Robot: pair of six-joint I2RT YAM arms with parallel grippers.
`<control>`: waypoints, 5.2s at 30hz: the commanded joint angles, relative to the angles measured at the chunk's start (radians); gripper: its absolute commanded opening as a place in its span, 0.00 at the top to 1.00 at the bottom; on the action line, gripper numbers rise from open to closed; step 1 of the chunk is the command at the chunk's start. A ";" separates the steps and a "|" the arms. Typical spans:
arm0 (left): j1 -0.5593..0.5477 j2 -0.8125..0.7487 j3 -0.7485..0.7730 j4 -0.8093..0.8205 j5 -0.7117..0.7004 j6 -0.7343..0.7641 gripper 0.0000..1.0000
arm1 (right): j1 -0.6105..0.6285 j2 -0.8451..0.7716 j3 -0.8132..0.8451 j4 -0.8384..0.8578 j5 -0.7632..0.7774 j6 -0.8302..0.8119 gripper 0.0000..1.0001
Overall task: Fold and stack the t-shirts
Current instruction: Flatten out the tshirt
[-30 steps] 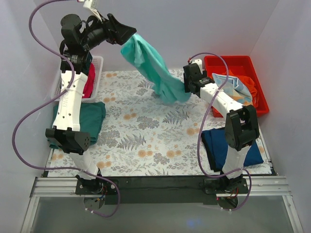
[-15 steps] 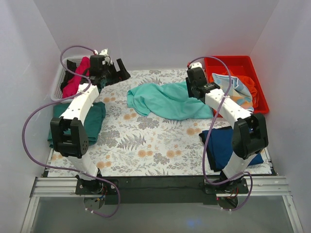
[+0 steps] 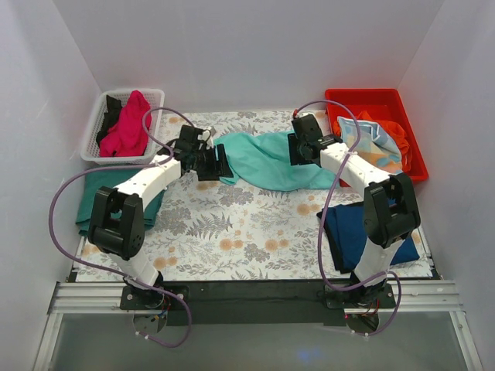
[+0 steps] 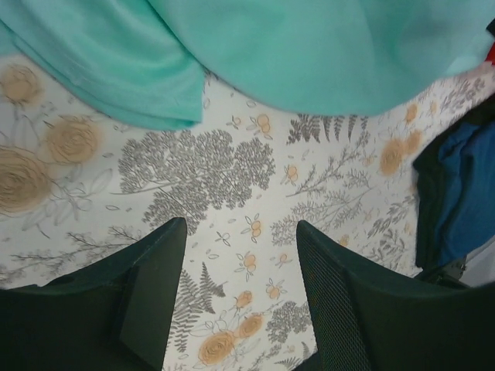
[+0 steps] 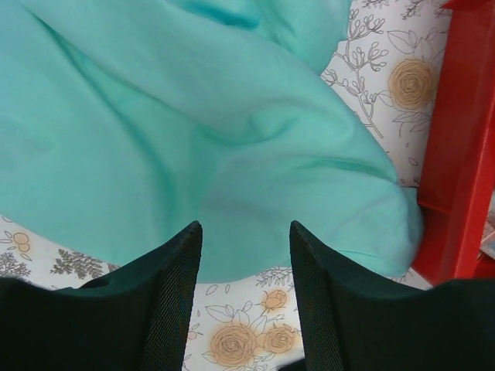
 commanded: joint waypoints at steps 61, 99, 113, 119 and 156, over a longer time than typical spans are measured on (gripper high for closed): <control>0.172 -0.071 0.156 -0.165 -0.874 -0.079 1.00 | -0.072 -0.033 -0.061 -0.045 0.061 0.158 0.43; 0.221 -0.104 0.044 -0.147 -0.724 -0.098 1.00 | 0.098 0.029 -0.249 0.115 -0.454 0.026 0.41; 0.242 -0.144 0.121 -0.176 -0.710 -0.066 1.00 | 0.095 -0.091 -0.091 -0.046 -0.098 -0.026 0.99; 0.244 -0.189 0.257 -0.194 -0.698 -0.034 1.00 | 0.083 -0.214 0.076 -0.087 0.002 -0.072 0.99; 0.249 -0.093 0.486 0.016 -0.735 0.052 1.00 | -0.002 -0.400 0.106 0.136 0.054 0.023 0.99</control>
